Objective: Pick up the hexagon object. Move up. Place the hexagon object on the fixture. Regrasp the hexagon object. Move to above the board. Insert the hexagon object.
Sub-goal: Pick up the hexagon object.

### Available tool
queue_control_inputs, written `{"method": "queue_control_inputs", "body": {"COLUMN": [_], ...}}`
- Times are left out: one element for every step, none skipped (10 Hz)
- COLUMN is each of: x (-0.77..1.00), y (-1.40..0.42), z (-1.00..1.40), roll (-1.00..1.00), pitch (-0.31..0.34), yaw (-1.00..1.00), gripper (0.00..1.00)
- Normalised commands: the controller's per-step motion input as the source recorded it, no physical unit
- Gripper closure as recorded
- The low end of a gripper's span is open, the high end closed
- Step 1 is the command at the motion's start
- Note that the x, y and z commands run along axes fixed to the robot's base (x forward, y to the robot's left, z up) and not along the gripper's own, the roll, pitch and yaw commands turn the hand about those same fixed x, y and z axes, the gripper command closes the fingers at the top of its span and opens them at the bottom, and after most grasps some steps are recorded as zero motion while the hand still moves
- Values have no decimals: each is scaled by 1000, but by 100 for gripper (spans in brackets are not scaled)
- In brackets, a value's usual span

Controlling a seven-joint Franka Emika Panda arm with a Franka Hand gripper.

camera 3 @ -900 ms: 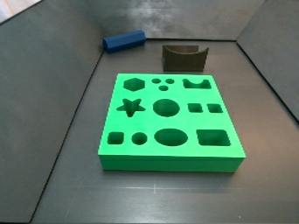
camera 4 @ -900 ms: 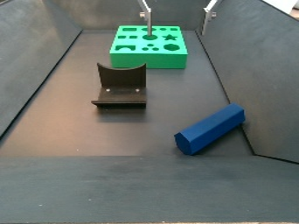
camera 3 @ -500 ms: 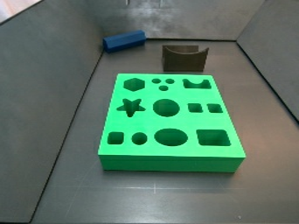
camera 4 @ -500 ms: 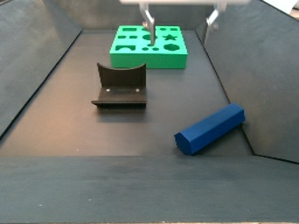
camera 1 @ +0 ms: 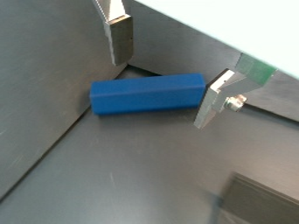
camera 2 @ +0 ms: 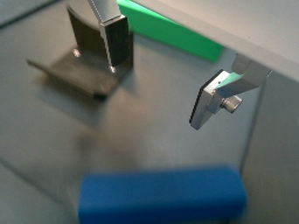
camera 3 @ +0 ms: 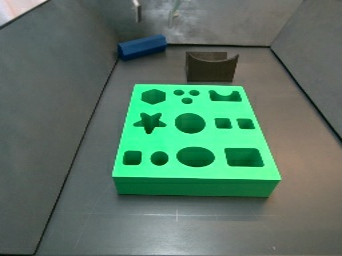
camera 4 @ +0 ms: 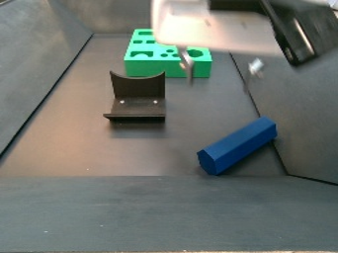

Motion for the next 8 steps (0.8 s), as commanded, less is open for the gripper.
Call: {"method": "queue_control_inputs", "body": {"x": [-557, -537, -374, -9, 0, 31, 80, 89], "y": [566, 549, 323, 100, 49, 0, 0, 11], "z": [-517, -523, -683, -771, -820, -771, -751, -746], "roll": [0, 0, 0, 0, -1, -26, -39, -41], "pitch": [0, 0, 0, -43, -141, -163, -176, -177], "yaw": [-329, -349, -517, -683, -734, -783, -803, -777], "gripper": [0, 0, 0, 0, 0, 0, 0, 0]}}
